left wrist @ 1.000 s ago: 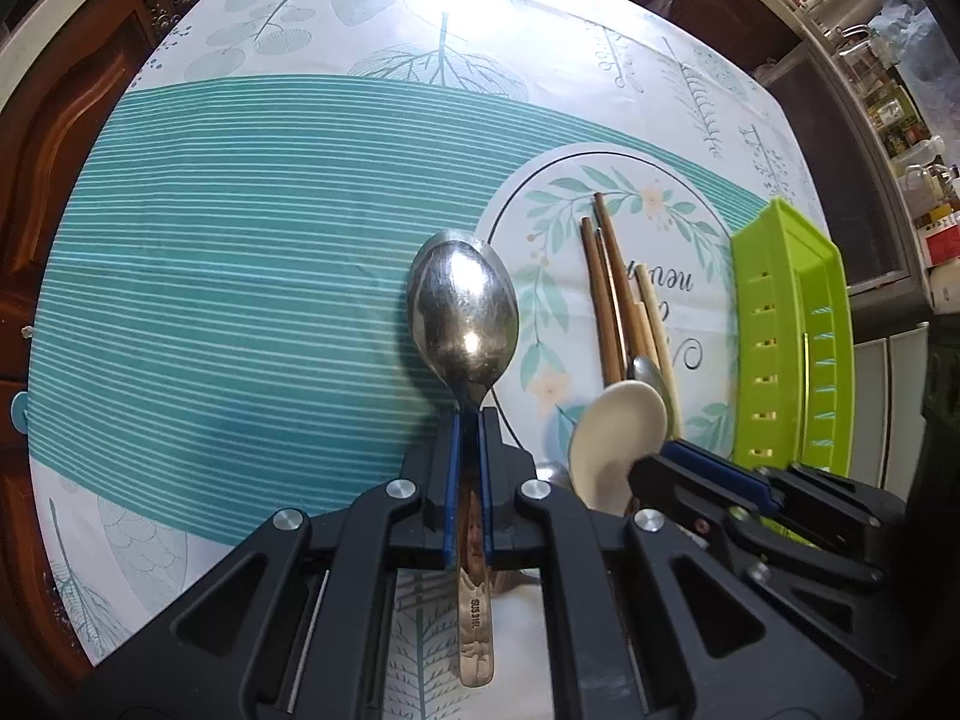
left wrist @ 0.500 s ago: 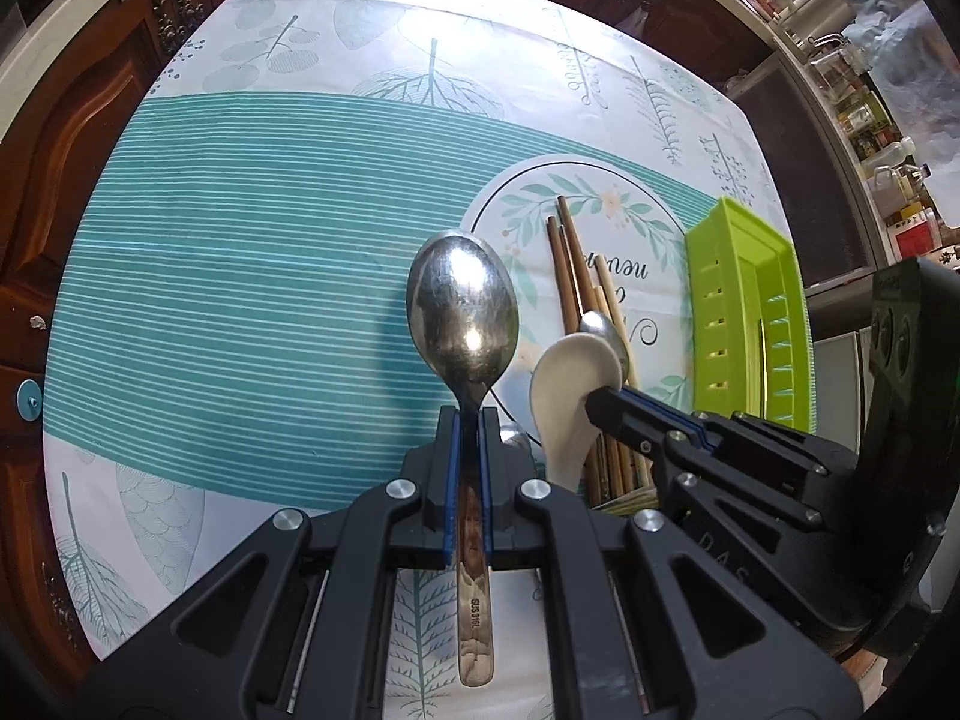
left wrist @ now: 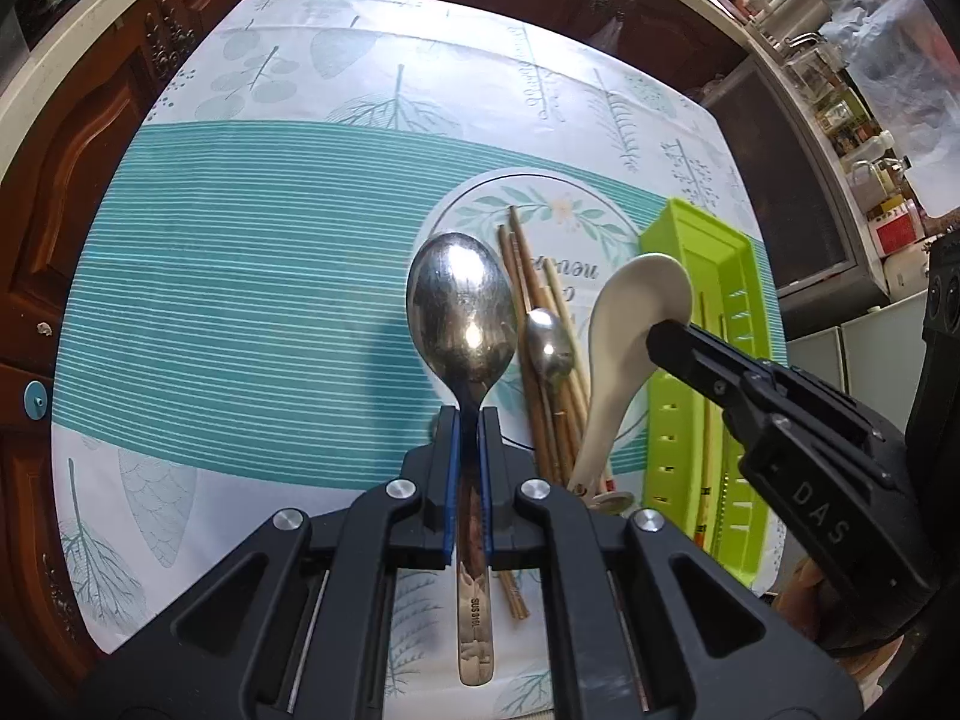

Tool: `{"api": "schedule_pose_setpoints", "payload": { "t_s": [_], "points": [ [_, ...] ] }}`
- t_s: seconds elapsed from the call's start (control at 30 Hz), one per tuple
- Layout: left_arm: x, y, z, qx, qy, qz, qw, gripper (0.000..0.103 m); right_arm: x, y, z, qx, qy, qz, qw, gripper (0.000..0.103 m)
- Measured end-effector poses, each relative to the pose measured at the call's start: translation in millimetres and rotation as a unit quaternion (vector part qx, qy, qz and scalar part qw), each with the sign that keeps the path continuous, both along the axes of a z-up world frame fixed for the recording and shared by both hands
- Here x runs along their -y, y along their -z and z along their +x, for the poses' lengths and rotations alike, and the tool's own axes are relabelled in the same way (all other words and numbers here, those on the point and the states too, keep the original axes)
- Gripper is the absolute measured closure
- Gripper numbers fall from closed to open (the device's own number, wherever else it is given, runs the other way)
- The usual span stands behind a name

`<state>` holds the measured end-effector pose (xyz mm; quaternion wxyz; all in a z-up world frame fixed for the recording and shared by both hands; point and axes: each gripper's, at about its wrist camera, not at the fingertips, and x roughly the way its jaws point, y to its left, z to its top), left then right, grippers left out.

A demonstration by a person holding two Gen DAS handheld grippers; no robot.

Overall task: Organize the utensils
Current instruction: 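Carry both held spoons over the green tray and lower them in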

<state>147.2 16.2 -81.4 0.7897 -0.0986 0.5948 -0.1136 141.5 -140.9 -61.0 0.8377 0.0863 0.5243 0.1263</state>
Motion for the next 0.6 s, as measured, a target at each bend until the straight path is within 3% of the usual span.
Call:
{"api": "schedule_pose_setpoints", "payload": {
  "t_s": [0.37,0.6],
  "points": [
    [76,-22,-14,0.016,0.048,-0.021,0.9985,0.100,71,-31,-27,-0.001,0.050,-0.016,0.999,0.101],
    [136,-19,-16,0.014,0.076,-0.029,0.9966,0.100,113,-23,-42,-0.014,0.083,-0.052,0.995,0.101]
  ]
}}
